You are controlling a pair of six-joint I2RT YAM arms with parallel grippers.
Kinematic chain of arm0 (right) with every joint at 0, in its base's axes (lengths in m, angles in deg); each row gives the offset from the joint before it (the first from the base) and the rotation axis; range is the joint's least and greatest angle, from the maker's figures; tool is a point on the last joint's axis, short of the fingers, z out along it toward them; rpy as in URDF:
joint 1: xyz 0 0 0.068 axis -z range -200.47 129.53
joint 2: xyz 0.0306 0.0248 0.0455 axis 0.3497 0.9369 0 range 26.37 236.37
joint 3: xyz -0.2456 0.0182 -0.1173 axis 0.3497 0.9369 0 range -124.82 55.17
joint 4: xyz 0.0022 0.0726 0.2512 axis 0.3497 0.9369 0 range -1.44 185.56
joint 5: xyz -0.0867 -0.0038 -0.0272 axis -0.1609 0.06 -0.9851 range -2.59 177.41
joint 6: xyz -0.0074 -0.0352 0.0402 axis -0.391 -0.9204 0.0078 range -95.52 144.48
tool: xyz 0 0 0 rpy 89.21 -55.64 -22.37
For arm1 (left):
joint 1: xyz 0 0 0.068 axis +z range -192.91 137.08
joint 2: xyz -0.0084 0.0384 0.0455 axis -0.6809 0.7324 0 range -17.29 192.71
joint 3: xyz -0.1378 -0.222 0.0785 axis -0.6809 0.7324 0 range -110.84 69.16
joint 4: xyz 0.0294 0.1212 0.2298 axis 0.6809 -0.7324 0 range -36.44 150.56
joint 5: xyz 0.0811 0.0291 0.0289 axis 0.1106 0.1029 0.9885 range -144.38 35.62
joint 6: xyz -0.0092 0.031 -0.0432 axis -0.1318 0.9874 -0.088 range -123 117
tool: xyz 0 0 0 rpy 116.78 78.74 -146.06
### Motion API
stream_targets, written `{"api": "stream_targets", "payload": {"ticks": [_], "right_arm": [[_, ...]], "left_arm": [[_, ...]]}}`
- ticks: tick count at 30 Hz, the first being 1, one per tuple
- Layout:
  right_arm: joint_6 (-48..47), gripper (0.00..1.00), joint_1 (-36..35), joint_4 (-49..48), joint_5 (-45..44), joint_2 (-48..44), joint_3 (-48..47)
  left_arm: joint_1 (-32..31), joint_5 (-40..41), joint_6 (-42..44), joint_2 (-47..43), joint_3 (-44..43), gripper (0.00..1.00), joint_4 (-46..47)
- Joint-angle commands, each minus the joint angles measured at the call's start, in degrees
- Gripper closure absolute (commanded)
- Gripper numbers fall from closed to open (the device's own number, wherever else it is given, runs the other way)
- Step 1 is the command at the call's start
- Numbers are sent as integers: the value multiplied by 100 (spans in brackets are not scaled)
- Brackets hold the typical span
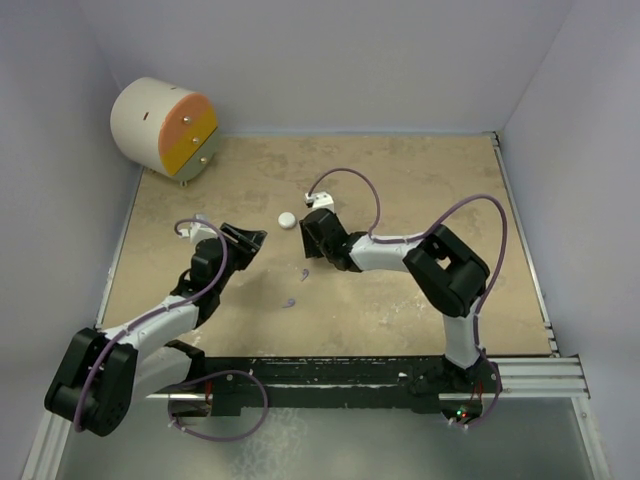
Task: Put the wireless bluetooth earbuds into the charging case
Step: Pick up the charging case at the center of the board.
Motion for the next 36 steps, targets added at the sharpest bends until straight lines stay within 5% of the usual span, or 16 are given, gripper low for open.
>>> {"api": "stream_targets", "payload": {"ticks": [1,12,36], "right_arm": [[-474,83,-29,-322,-99,-412,410],[-2365,100,-29,-1895,1159,-1622,992],[-3272,100,-37,-2174,2665,-1860,1062]], "left_arm": [[-11,-161,5,109,-133,52,416],[-18,-1260,106,998,-606,55,1290],[-15,-2164,-238,1885,-804,56,2884]]}}
